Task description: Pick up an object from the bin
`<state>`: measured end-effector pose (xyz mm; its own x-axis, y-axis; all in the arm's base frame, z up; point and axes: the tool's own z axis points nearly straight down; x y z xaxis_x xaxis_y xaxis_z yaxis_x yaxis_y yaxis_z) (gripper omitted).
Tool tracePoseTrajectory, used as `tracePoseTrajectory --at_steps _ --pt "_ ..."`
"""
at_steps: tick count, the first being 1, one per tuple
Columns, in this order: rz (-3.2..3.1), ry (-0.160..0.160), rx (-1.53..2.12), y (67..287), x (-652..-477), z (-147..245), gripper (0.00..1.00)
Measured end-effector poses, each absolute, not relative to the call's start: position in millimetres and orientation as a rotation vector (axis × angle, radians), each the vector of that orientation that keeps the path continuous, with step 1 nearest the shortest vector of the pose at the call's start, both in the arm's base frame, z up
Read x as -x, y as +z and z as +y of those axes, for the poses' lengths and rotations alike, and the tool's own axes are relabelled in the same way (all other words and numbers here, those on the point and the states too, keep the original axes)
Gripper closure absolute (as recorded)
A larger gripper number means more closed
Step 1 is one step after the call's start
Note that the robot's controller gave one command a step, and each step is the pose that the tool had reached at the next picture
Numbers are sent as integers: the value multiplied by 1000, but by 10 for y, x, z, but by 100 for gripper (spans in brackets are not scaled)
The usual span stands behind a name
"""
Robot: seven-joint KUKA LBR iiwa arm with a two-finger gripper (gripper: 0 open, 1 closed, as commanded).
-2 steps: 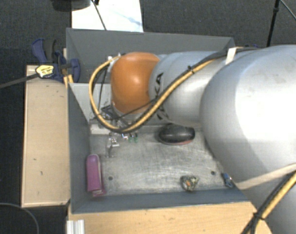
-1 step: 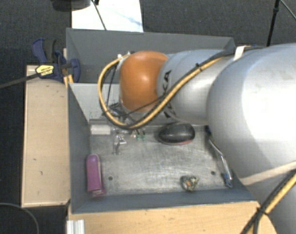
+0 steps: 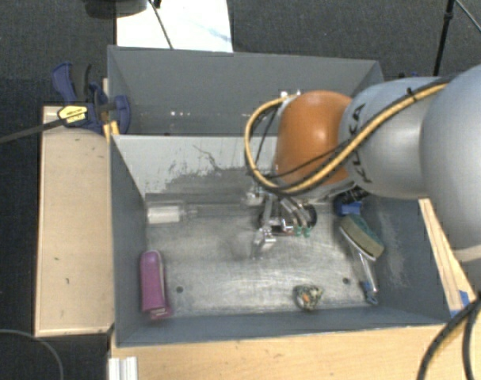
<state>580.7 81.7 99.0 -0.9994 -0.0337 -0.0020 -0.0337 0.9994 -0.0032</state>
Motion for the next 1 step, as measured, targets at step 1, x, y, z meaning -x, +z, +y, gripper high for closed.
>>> tracePoseTrajectory --at_steps 1 --pt "3134 -3 99 1147 -5887 375 0"
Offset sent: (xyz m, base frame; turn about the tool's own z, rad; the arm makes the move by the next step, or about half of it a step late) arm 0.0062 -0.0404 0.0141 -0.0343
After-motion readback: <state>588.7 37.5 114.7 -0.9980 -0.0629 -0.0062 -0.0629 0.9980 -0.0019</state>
